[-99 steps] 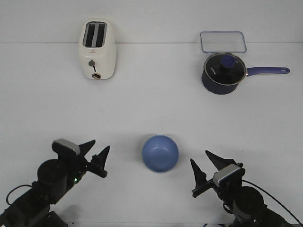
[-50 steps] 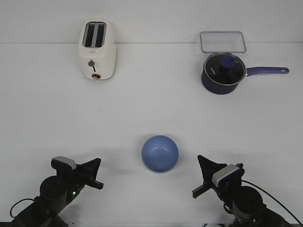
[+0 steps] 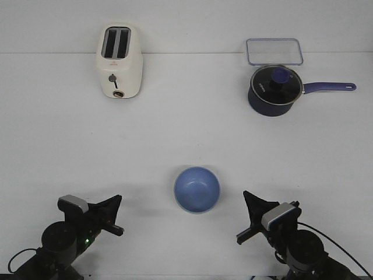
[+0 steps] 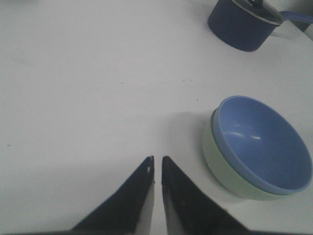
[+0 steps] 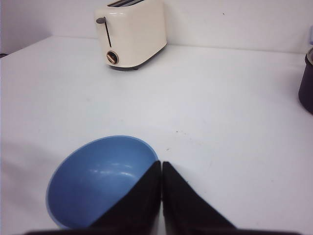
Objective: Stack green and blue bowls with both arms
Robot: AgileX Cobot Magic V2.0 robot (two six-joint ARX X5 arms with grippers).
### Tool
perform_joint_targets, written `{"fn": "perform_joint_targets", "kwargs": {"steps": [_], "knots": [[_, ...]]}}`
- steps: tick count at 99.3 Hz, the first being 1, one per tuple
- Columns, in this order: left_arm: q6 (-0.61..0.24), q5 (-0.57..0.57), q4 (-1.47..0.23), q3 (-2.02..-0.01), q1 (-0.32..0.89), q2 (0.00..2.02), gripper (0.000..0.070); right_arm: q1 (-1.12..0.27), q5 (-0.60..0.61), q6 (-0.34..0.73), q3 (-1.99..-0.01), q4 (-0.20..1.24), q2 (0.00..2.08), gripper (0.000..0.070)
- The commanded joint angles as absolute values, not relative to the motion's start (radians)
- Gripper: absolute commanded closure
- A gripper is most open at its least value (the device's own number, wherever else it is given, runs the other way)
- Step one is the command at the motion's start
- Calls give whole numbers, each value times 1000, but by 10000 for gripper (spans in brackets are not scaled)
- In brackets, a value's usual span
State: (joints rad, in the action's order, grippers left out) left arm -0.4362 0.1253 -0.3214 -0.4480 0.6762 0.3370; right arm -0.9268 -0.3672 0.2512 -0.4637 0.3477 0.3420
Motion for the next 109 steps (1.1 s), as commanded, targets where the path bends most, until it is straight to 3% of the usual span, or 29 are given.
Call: {"fn": "perform_joint_targets", "kwargs": {"steps": [1, 9, 19, 35, 46, 67, 109], "knots": [[-437, 124, -312, -461, 681, 338, 687, -937, -367, 261, -465, 334, 345, 697], [-426, 125, -315, -461, 680, 333, 688, -937, -367, 261, -465, 334, 345, 697], [-253, 192, -289, -443, 614, 283, 688, -937, -367, 261, -465, 334, 346, 697], [-3, 115, -99, -292, 358, 168, 688, -937, -367, 262, -465, 334, 346, 697], [98, 44, -20, -186, 188, 92, 688, -937, -367, 262, -465, 334, 346, 697], [115, 33, 57, -39, 62, 1, 688, -937, -367, 261, -465, 334, 346, 697], [77, 19, 29, -14, 60, 3, 688, -937, -367, 261, -465, 337, 346, 697]]}}
